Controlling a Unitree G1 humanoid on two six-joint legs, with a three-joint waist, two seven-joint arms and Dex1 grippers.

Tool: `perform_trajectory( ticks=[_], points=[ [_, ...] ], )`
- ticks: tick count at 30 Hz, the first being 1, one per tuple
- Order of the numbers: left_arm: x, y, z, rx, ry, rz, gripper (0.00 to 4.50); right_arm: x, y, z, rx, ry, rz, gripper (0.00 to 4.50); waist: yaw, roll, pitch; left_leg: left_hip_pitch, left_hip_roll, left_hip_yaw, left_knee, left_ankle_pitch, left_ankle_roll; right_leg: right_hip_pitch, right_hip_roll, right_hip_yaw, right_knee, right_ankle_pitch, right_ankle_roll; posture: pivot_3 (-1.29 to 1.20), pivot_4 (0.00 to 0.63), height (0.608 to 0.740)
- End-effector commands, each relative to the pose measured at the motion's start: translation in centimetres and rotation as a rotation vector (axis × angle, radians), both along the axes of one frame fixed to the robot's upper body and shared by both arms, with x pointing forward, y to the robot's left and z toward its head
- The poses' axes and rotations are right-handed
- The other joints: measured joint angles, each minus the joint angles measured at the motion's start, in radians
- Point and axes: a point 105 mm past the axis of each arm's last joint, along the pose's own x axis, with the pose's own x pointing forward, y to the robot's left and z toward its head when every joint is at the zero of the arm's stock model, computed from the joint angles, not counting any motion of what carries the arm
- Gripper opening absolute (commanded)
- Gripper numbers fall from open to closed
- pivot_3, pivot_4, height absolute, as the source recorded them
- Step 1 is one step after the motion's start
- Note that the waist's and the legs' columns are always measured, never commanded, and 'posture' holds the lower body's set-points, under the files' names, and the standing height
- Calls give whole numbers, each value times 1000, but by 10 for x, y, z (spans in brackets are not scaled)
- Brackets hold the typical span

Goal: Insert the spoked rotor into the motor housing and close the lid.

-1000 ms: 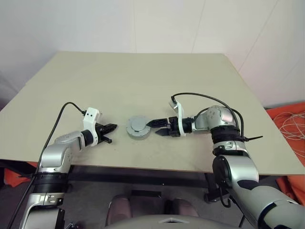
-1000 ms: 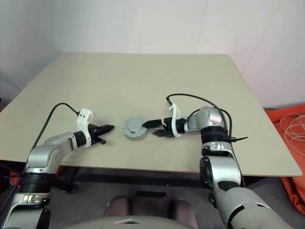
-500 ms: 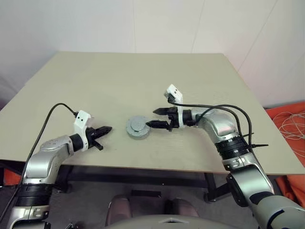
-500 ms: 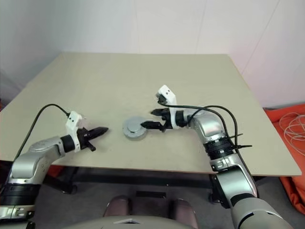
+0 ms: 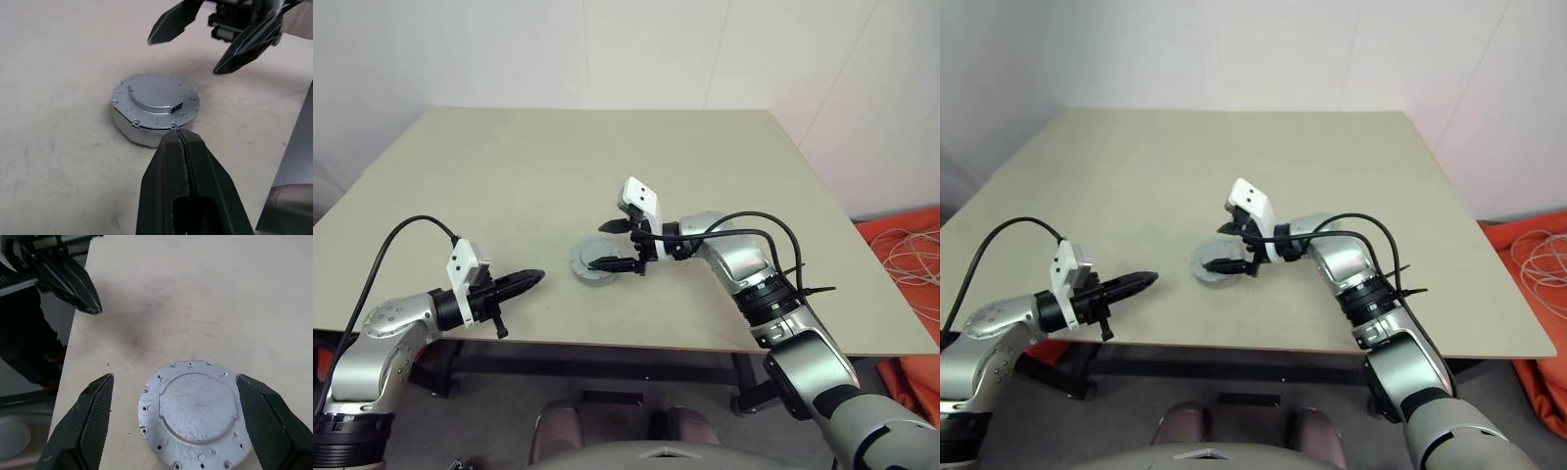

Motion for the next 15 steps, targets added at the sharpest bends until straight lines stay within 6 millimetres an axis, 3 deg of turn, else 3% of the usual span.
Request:
perform_trajectory(
  ticks=[1, 15],
  points=[
    [-5, 1, 13, 2, -68, -30, 0, 9, 9, 8, -16, -129, 4, 4490, -2, 0, 0, 0, 0, 0, 0, 0, 0, 0, 0, 0, 0, 0, 0, 0, 0, 740],
    [-14, 2, 7, 7, -49, -28, 0, 21, 15, -15, -73, -144, 13, 4490, -4, 0, 0, 1, 1, 0, 0, 0, 0, 0, 1, 0, 2, 0, -1, 0, 0, 740]
  ],
)
